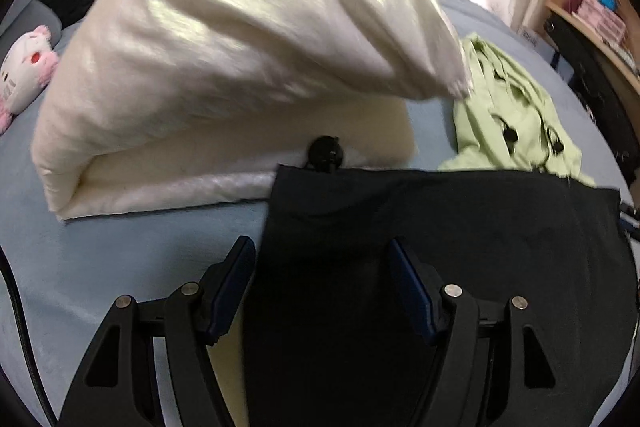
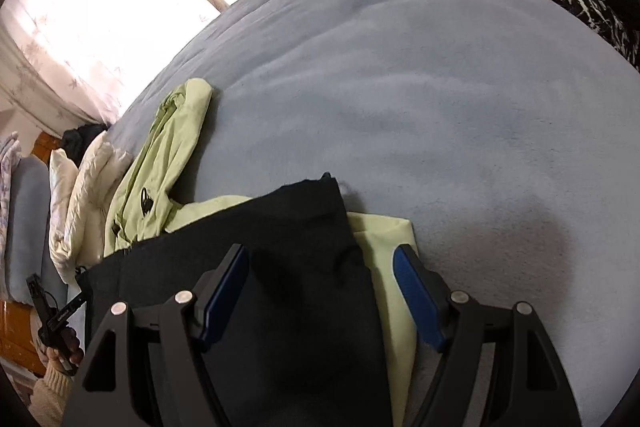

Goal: Fold large clothes
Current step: 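Carry the held hem over the jacket toward the hood with both grippers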

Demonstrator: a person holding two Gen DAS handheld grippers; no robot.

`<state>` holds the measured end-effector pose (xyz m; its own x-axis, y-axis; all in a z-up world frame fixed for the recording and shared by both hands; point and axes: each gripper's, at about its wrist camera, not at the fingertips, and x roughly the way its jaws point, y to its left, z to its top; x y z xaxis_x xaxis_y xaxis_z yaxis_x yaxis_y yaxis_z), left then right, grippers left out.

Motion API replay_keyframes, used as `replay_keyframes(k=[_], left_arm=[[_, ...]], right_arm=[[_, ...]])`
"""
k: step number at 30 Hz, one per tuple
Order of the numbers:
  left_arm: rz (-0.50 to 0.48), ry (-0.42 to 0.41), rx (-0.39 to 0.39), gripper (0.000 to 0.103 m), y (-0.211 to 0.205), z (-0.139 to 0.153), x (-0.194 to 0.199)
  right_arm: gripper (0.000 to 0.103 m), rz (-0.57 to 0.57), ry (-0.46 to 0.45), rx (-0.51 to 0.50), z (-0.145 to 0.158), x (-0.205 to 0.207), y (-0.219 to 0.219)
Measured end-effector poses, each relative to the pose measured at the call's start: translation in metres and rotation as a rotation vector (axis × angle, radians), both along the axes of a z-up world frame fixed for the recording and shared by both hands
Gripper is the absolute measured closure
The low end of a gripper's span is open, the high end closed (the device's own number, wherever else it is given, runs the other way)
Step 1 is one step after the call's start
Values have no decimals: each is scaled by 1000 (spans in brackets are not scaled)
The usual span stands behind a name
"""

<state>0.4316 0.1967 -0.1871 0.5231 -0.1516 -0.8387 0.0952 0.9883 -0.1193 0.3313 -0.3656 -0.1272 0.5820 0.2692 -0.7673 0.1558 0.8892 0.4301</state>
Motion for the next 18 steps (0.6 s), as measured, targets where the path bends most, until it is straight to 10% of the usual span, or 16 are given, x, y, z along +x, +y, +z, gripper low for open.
replay_keyframes(k=[4, 6, 9, 18], left_arm=[[-6, 17, 27, 37, -5, -4, 3], [18, -2, 69, 75, -9, -4, 3], [58, -28, 86, 92, -14, 2, -3], [208, -151, 146, 95, -32, 26, -12]], right_arm=[[30, 43, -7, -21, -4, 10, 14], [43, 62, 4, -51, -6, 16, 23], [92, 76, -14, -130, -2, 13, 34], [96, 1, -170, -269, 37, 7, 45]])
